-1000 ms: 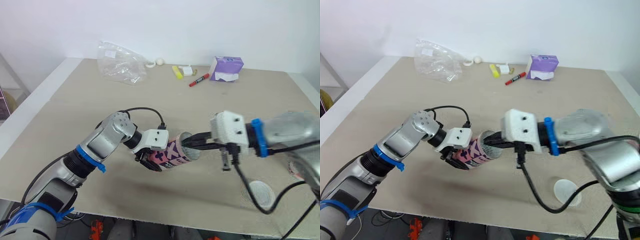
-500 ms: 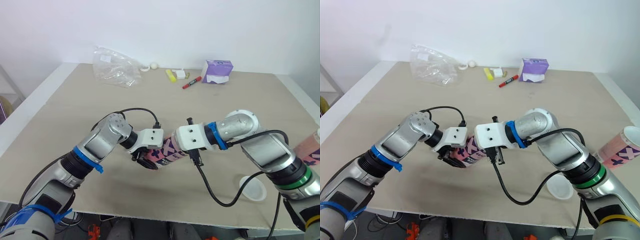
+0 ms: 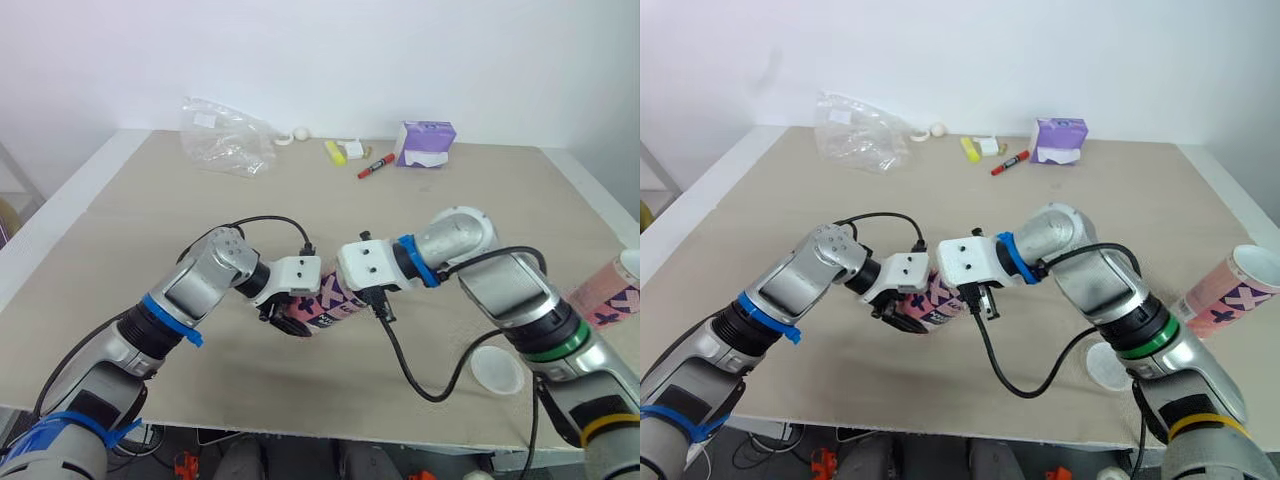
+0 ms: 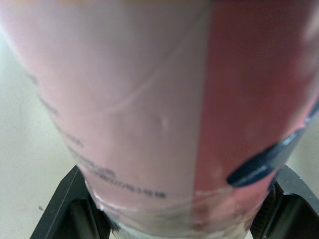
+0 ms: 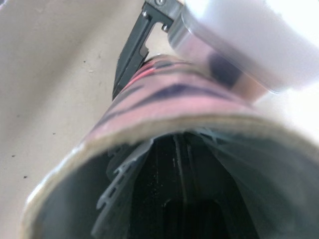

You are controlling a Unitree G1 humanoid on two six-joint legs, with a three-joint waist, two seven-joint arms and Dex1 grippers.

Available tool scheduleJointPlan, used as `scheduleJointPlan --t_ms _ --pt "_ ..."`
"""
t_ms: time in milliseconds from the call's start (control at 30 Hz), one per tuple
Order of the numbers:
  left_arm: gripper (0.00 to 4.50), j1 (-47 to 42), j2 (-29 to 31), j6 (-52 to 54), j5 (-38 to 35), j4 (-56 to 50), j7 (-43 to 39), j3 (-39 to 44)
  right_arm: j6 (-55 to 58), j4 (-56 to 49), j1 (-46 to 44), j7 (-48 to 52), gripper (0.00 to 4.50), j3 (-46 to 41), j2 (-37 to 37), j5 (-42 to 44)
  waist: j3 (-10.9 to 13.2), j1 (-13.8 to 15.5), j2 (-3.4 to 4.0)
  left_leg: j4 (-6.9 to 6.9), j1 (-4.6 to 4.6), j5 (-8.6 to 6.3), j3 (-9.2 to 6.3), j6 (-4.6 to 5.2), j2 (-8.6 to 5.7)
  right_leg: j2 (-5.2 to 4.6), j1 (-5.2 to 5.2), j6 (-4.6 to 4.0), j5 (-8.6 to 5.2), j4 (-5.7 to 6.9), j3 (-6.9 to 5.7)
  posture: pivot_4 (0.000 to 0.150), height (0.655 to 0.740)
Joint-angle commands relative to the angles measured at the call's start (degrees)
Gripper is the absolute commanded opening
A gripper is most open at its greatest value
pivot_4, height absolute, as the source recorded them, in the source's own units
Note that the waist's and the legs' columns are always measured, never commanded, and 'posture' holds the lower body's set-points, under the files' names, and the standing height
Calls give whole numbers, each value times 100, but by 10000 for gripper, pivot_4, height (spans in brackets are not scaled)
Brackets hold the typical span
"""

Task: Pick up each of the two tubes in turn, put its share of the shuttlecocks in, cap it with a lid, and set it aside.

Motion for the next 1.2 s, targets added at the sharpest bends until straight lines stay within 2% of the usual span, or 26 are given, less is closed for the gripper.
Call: scheduleJointPlan --t_ms 33,133,333,533,800,1067,1200 --pt "28383 3 -159 -125 154 2 139 -232 49 71 16 48 568 368 355 -33 -4 0 -1 -2 3 -2 -1 -4 2 0 -2 -2 -1 -1 -3 1500 7400" --pt "28383 6 -162 -147 170 24 121 -218 151 16 5 116 568 240 340 0 -6 0 1 -3 8 -6 -7 -10 4 -4 -11 -6 -2 -5 -4 1500 7400" --pt "28383 40 -135 -254 216 108 79 -186 533 -445 -33 415 568 -287 -158 300 -3 20 3 -4 -2 -8 0 -13 5 -28 -27 -6 -3 -11 0 1500 7400" --pt "28383 58 -124 -337 253 174 52 -166 820 -794 -60 465 568 -740 -700 631 -3 67 2 0 -57 -2 49 -4 -21 -64 -40 -5 -2 -14 0 1500 7400" --pt "28383 43 -89 -353 224 188 31 -173 946 -877 -31 459 568 -1199 -1362 934 1 99 -4 0 -105 -20 8 -19 -76 -78 -30 43 -5 -14 -8 1500 7400" --pt "28383 18 -113 -383 227 244 46 -179 1044 -1021 154 271 568 -1039 -1248 1126 3 98 -6 0 -98 -18 -10 -16 -73 -73 -33 43 -5 -14 -21 1500 7400" --pt "28383 47 -131 -346 223 185 72 -191 936 -951 186 135 568 -546 -837 947 3 99 -6 0 -97 -18 -10 -17 -73 -74 -32 43 -4 -14 -22 1500 7400"
